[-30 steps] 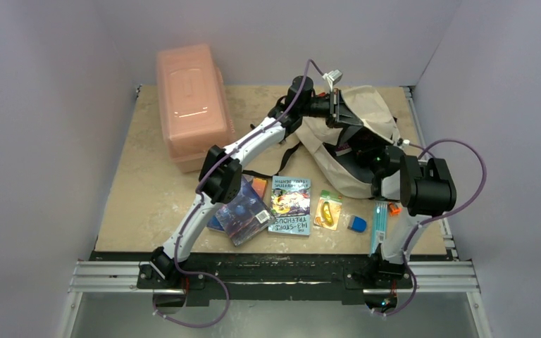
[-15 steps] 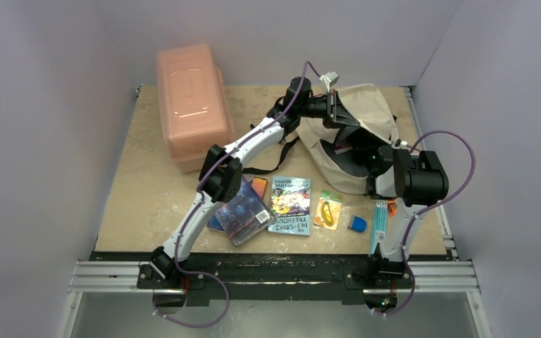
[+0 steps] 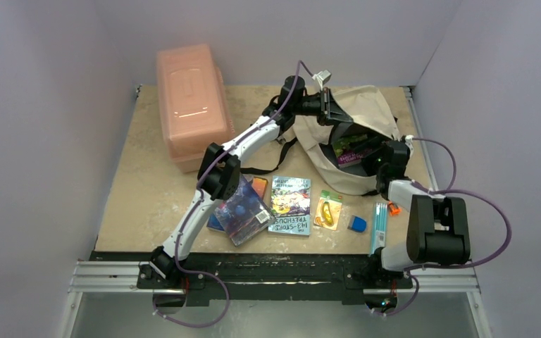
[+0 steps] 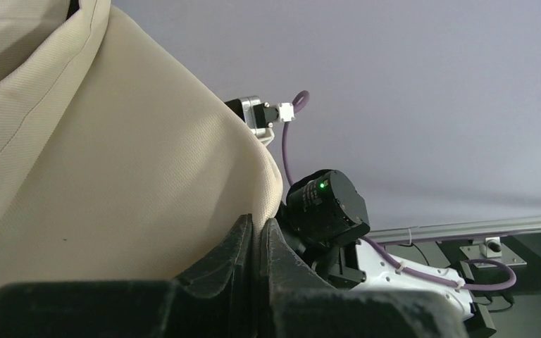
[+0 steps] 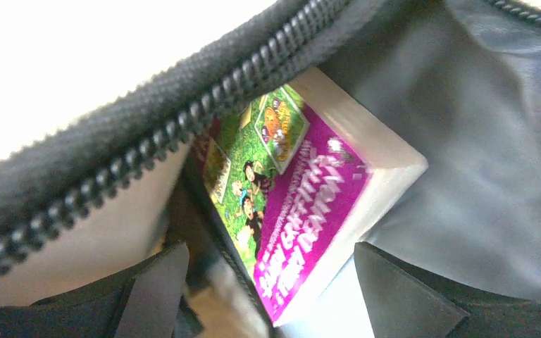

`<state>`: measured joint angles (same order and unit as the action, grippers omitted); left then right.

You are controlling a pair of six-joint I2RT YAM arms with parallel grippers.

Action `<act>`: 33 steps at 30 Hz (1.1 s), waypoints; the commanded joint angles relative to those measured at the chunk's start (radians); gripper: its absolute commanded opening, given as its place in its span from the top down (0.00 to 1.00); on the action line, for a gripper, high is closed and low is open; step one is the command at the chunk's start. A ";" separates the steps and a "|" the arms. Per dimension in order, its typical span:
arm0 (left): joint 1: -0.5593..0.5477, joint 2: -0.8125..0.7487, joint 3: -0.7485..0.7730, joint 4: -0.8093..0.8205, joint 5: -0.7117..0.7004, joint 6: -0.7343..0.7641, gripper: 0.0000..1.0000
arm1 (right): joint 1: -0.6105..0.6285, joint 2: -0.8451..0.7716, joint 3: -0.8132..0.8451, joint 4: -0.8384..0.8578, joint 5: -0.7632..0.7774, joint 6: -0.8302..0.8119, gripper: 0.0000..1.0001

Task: Pack the student bag
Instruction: Place the book in the student bag.

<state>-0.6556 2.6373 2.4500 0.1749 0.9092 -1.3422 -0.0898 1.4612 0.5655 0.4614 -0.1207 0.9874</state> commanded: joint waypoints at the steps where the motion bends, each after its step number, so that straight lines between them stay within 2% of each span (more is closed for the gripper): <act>1: 0.004 0.000 0.040 0.049 -0.004 -0.005 1.00 | 0.000 -0.087 0.057 -0.248 0.092 -0.182 0.10; 6: 0.001 -0.011 0.018 0.051 0.003 0.001 1.00 | -0.001 -0.239 0.025 -0.293 0.145 -0.273 0.10; 12: -0.001 -0.009 -0.004 0.035 -0.006 0.011 1.00 | 0.001 -0.404 0.048 -0.420 0.184 -0.351 0.17; 18: -0.003 -0.020 -0.054 0.022 -0.027 0.022 1.00 | 0.019 -0.560 0.145 -0.680 0.214 -0.498 0.20; 22: -0.009 -0.053 -0.084 -0.018 -0.053 0.055 0.98 | 0.067 -0.647 0.193 -0.804 0.215 -0.533 0.23; 25: -0.010 -0.104 -0.153 -0.043 -0.083 0.068 0.81 | 0.151 -0.701 0.249 -0.875 0.260 -0.549 0.22; 29: -0.013 -0.210 -0.252 -0.141 -0.105 0.164 0.57 | 0.174 -0.754 0.290 -0.898 0.200 -0.592 0.22; 33: -0.012 -0.370 -0.354 -0.360 -0.172 0.322 0.17 | 0.202 -0.705 0.302 -0.838 0.042 -0.608 0.22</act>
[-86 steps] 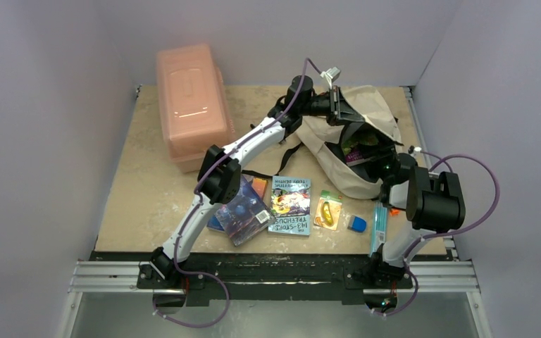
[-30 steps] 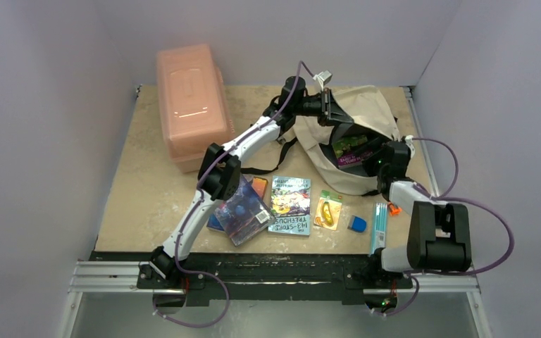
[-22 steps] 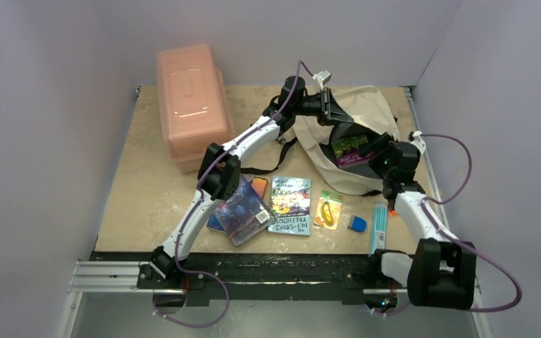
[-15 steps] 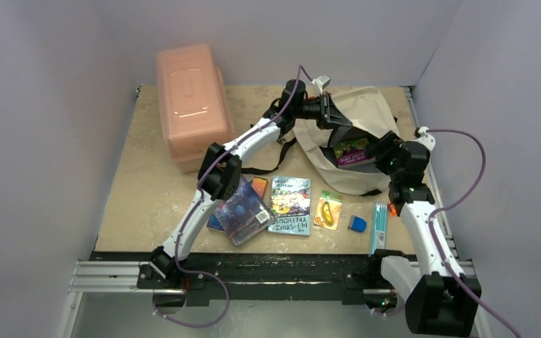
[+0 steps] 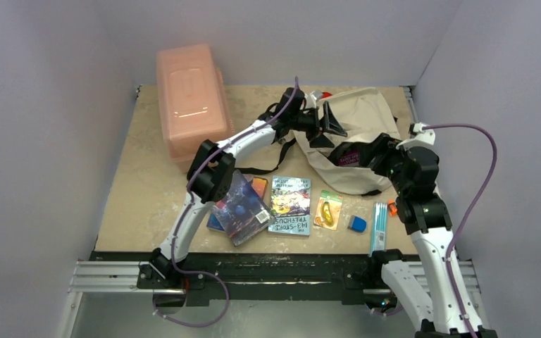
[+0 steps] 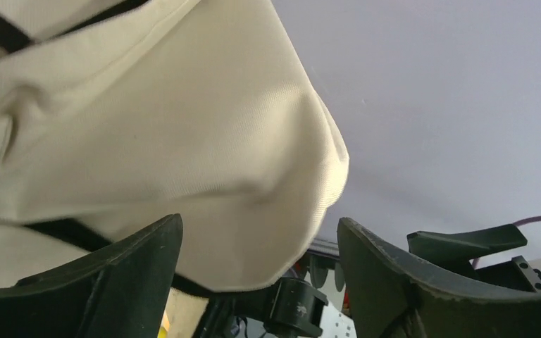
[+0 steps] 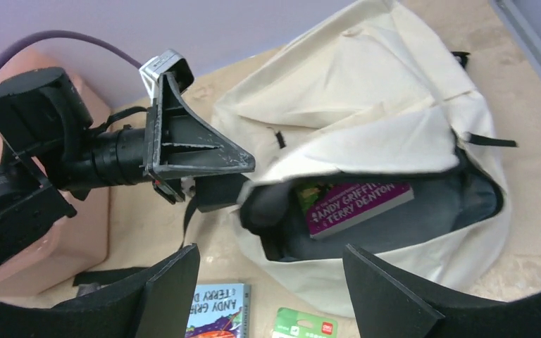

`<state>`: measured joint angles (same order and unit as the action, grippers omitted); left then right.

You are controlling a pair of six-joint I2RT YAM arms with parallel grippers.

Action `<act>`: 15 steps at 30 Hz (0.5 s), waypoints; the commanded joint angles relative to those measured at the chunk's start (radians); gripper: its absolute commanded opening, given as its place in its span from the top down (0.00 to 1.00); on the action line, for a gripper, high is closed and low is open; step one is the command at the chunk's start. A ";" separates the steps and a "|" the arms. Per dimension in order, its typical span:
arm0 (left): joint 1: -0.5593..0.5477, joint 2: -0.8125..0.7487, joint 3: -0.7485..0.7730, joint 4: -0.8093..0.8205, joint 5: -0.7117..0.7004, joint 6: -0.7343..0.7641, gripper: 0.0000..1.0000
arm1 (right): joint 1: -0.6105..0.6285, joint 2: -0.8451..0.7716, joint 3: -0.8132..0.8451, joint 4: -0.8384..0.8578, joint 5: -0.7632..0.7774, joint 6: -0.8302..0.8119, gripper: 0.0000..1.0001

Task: Pack the student bag
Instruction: Place the book in the student bag.

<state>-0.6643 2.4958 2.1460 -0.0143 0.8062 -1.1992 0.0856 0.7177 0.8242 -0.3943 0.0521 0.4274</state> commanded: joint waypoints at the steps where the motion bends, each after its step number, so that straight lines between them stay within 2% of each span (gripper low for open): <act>1: -0.001 -0.270 -0.069 -0.224 -0.089 0.222 0.14 | 0.043 0.051 0.042 0.036 -0.151 -0.038 0.22; 4: 0.007 -0.415 -0.150 -0.400 -0.192 0.358 0.09 | 0.117 0.052 0.032 0.098 -0.175 0.000 0.22; 6: 0.019 -0.539 -0.258 -0.465 -0.272 0.414 0.07 | 0.149 0.062 0.029 0.132 -0.203 0.016 0.21; 11: 0.037 -0.923 -0.641 -0.530 -0.506 0.524 0.08 | 0.276 0.192 -0.016 0.252 -0.323 0.038 0.21; 15: 0.037 -1.229 -1.015 -0.553 -0.712 0.466 0.10 | 0.440 0.316 -0.087 0.401 -0.370 0.075 0.20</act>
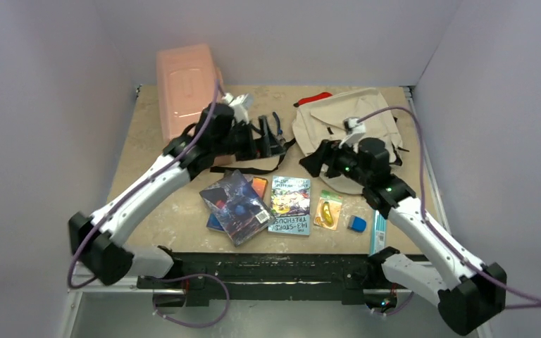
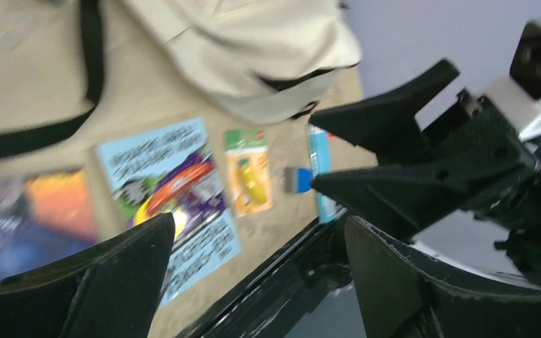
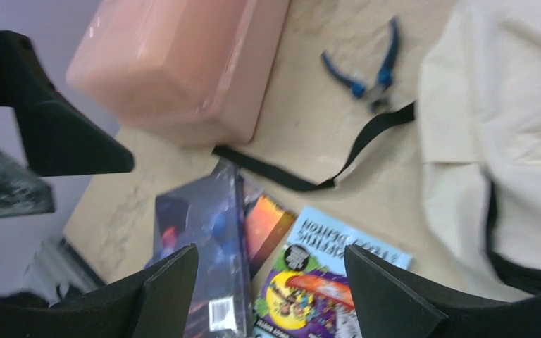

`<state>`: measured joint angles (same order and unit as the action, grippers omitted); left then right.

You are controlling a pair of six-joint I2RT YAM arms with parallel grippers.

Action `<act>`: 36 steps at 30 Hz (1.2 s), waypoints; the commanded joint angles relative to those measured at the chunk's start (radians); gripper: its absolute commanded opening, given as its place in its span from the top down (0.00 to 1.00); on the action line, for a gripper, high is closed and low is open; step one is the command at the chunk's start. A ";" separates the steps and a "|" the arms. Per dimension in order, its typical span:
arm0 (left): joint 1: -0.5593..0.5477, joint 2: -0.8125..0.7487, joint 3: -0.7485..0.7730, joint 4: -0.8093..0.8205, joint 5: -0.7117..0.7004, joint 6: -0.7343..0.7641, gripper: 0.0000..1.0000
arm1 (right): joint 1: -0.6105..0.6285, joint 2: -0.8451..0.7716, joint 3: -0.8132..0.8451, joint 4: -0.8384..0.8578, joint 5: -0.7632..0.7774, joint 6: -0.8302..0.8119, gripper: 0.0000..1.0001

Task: Pack the student bag
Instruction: Place the book in the student bag, then pick up the book from the center of the board.

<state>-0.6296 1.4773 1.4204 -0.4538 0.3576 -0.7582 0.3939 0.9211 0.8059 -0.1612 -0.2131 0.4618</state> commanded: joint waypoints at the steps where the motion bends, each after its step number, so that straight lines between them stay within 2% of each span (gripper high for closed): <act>1: 0.002 -0.290 -0.378 -0.117 -0.303 -0.014 0.10 | 0.183 0.153 -0.073 0.204 -0.105 0.045 0.20; 5: 0.001 -0.578 -0.673 -0.191 -0.416 -0.185 0.11 | 0.369 0.332 -0.064 0.322 -0.072 0.060 0.20; 9: 0.000 -0.775 -0.790 -0.310 -0.490 -0.299 0.10 | 0.448 0.494 -0.036 0.417 -0.073 0.079 0.21; 13: 0.002 -0.868 -0.896 -0.317 -0.489 -0.409 0.06 | 0.479 0.629 0.016 0.452 -0.093 0.081 0.28; 20: 0.002 -0.938 -1.096 -0.075 -0.374 -0.517 0.02 | 0.484 0.689 0.035 0.414 0.017 0.037 0.34; 25: 0.001 -0.908 -1.121 -0.029 -0.330 -0.528 0.00 | 0.484 0.707 0.023 0.422 0.022 0.041 0.37; 28: 0.001 -0.867 -1.155 0.069 -0.277 -0.544 0.00 | 0.484 0.708 0.014 0.423 0.031 0.043 0.38; 36: 0.000 -0.816 -1.212 0.255 -0.127 -0.692 0.03 | 0.487 0.732 -0.020 0.471 -0.006 0.070 0.42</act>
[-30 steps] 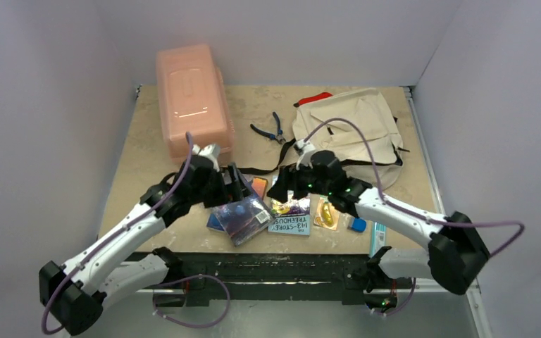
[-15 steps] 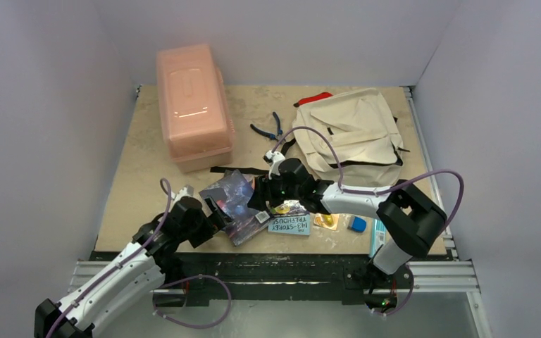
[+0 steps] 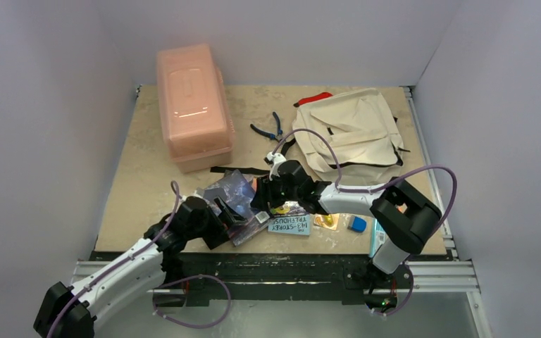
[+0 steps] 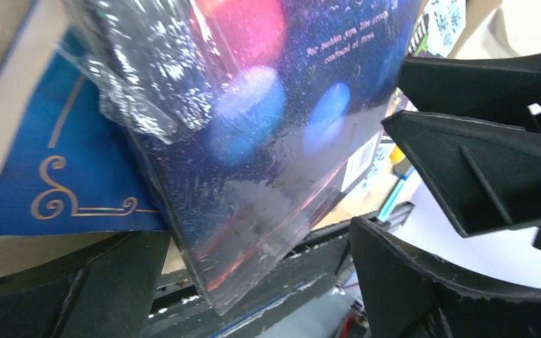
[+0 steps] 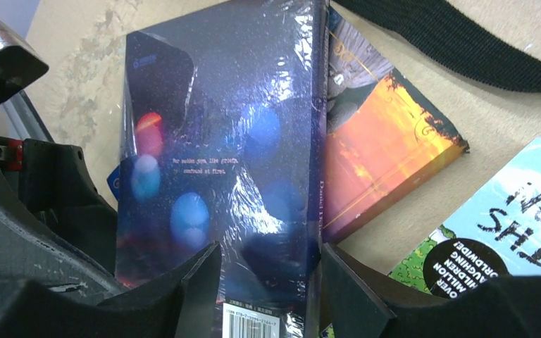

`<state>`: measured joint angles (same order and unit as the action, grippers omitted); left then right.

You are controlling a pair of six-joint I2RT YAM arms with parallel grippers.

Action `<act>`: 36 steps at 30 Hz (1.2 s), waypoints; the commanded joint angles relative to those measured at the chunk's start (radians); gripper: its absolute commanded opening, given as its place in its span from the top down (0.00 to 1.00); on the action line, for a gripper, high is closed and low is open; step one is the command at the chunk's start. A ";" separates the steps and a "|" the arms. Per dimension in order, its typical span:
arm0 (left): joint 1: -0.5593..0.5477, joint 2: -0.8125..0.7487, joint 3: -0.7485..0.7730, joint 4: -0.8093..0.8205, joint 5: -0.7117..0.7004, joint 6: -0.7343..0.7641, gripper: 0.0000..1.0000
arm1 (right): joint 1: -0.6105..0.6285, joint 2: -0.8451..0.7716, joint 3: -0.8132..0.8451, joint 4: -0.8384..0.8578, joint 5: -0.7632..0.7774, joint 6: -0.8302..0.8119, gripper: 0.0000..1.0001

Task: Pack the student bag
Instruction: Pick up the book from the center of the board.

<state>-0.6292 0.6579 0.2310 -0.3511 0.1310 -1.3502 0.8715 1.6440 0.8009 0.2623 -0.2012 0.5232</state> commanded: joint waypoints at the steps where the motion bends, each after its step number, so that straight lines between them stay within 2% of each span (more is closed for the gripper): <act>1: 0.000 0.001 -0.024 0.170 0.108 -0.113 0.04 | 0.010 0.012 -0.018 0.050 -0.019 0.009 0.43; 5: 0.000 -0.034 -0.029 0.200 0.119 -0.142 0.12 | 0.013 0.021 -0.021 0.059 -0.027 0.014 0.43; 10: -0.001 -0.109 0.034 0.131 0.102 -0.107 0.19 | 0.021 0.020 -0.022 0.063 -0.030 0.015 0.44; 14: 0.000 -0.107 0.068 0.116 0.094 -0.090 0.27 | 0.031 0.014 -0.023 0.070 -0.038 0.021 0.44; 19: 0.000 -0.083 0.102 0.100 0.101 -0.064 0.46 | 0.042 0.007 -0.031 0.075 -0.038 0.026 0.44; 21: 0.000 -0.088 0.125 0.063 0.087 -0.045 0.57 | 0.044 0.004 -0.036 0.076 -0.038 0.026 0.43; 25: 0.000 -0.101 0.140 0.036 0.080 -0.055 0.66 | 0.044 -0.012 -0.039 0.059 -0.025 0.000 0.39; 29: -0.001 -0.100 0.159 0.012 0.088 -0.070 0.71 | 0.049 -0.112 -0.028 -0.025 0.051 -0.143 0.28; 31: -0.001 -0.096 0.175 -0.011 0.085 -0.062 0.78 | 0.089 -0.215 -0.071 -0.017 0.193 -0.264 0.21; 33: 0.000 -0.092 0.183 -0.028 0.079 -0.054 0.80 | 0.172 -0.323 -0.143 0.060 0.318 -0.414 0.15; 36: -0.001 -0.089 0.192 -0.039 0.073 -0.047 0.82 | 0.302 -0.422 -0.262 0.227 0.456 -0.631 0.11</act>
<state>-0.6296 0.5743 0.3641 -0.4316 0.2050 -1.4113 1.0389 1.3369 0.6518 0.3004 0.0257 0.2314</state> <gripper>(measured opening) 0.217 0.870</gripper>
